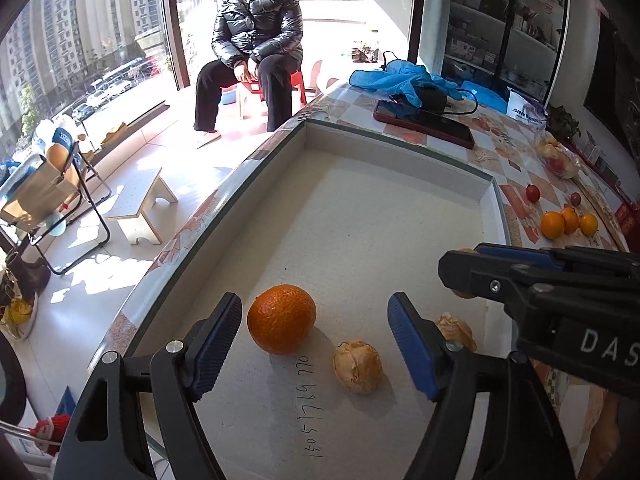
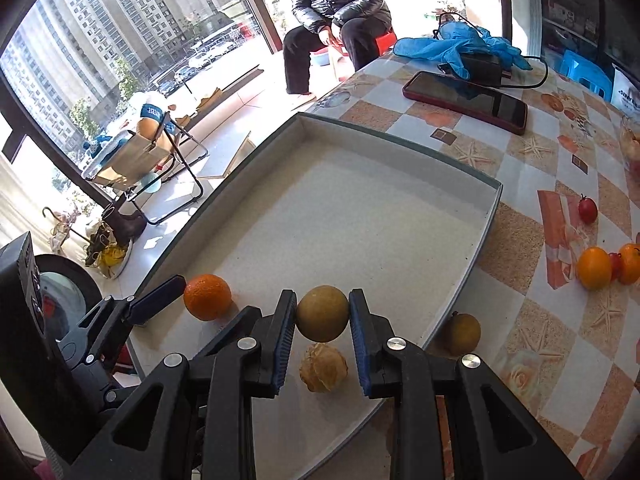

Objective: Organize fruits
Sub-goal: 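Carry the mandarin and yellow fruit over the white tray and open both grippers, then grasp the navel orange with the left gripper while the right gripper moves back over the table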

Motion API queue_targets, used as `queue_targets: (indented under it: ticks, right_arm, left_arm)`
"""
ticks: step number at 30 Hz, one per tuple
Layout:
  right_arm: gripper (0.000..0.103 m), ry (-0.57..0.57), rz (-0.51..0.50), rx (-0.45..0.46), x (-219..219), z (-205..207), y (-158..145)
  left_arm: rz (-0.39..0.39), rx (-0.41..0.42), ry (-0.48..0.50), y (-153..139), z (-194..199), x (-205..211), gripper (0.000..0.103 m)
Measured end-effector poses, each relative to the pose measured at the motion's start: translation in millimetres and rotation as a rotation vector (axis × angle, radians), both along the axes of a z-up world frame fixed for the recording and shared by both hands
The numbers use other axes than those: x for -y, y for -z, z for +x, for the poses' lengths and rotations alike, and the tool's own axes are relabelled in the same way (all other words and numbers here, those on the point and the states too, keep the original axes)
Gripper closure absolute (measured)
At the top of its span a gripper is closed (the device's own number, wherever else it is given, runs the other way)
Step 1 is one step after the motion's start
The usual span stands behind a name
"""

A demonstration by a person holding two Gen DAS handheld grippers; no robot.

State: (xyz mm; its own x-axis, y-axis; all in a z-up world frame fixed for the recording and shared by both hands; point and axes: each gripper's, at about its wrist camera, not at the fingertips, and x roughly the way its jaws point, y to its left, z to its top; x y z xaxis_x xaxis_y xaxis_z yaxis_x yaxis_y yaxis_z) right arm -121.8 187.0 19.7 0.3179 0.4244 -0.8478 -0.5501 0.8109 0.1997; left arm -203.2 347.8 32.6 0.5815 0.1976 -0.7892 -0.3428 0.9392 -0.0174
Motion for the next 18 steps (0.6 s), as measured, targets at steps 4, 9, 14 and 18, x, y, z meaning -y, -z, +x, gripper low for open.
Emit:
queue_targets:
  ticks: [4,9,14,18]
  right_arm:
    - [0.001,0.028,0.055,0.055,11.9,-3.6,-15.5]
    - [0.001,0.09,0.057,0.142,38.0,-6.3,-36.8]
    - [0.001,0.255,0.049,0.143,105.5,1.6,-34.4]
    - [0.001,0.412,-0.039,0.103,177.7,6.2,-7.6]
  left_arm:
    - [0.008,0.013,-0.002,-5.9,-0.1,2.8,0.024]
    - [0.016,0.038,-0.008,-18.2,-1.2,9.6,0.023]
    - [0.012,0.073,0.053,-33.8,-4.6,30.8,0.023]
    - [-0.011,0.081,0.182,-41.1,1.0,69.4,0.023]
